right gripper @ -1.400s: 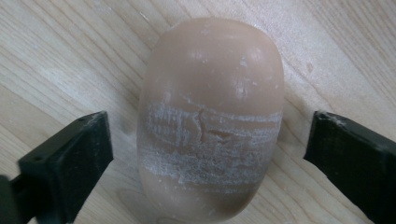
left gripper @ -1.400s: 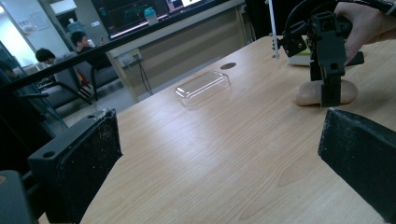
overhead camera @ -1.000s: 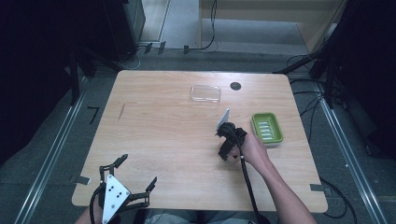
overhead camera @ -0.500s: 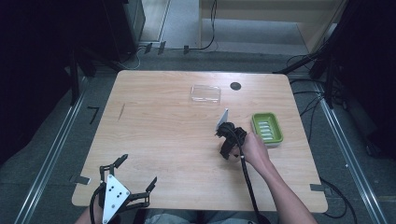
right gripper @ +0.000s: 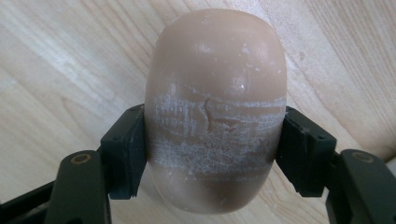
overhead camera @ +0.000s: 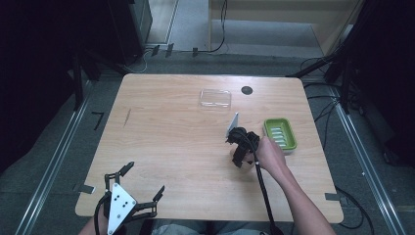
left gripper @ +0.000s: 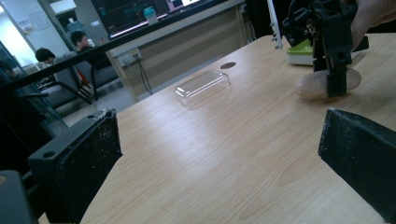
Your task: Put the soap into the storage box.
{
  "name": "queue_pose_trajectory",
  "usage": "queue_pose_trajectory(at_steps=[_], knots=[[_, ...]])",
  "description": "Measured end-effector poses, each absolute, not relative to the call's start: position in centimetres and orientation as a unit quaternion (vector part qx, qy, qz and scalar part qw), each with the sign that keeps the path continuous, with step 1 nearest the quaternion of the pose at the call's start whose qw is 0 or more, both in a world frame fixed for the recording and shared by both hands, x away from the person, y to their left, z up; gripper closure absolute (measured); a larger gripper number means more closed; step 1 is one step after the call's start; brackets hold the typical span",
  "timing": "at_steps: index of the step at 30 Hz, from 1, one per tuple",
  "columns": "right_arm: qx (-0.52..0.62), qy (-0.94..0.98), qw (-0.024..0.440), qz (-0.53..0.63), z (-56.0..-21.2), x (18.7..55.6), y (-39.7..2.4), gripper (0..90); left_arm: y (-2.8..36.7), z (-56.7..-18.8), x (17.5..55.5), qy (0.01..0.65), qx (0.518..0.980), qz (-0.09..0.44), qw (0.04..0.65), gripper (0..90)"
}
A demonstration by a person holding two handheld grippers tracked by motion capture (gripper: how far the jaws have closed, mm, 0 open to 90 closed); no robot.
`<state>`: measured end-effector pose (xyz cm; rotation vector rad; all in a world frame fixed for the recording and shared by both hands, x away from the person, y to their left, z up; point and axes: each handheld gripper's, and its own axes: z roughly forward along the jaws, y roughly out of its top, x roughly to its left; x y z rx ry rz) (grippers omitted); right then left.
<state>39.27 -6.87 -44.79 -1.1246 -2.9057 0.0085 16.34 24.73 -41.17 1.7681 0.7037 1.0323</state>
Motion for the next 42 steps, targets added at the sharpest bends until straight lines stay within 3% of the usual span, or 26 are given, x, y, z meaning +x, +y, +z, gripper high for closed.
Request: queue_pose_trajectory(at_steps=[42], knots=[[-0.332, -0.943, 0.005, 0.008, -40.6, 38.8, -8.2, 33.7, 24.7, -41.2, 16.3, 0.288, 0.721, 0.422, 0.468, 0.0]])
